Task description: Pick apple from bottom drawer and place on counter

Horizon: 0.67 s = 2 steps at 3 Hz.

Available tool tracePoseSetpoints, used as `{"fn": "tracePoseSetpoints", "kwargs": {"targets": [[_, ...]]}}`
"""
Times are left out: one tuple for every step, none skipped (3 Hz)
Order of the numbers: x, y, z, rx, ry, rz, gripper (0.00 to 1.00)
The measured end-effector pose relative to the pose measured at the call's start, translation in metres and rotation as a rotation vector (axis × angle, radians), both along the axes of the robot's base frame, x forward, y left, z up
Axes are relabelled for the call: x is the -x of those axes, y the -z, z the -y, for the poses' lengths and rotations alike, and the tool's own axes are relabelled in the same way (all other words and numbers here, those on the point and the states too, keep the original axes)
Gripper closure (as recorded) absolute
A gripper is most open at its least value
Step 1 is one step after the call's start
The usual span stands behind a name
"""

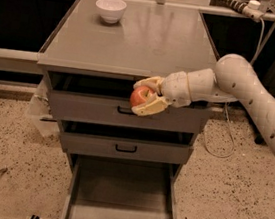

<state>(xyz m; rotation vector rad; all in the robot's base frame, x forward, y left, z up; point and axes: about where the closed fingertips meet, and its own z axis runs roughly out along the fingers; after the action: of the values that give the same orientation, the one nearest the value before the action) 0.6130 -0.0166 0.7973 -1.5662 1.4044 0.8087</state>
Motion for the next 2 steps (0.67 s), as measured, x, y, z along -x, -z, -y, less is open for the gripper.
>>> {"fn": "tracePoseSetpoints", "kwargs": {"targets": [[0.011,-0.08,0.016,-0.02,-0.024,0.012,1.0],[0.004,-0.147,0.022,-0.054,-0.045,0.063,1.0]]}}
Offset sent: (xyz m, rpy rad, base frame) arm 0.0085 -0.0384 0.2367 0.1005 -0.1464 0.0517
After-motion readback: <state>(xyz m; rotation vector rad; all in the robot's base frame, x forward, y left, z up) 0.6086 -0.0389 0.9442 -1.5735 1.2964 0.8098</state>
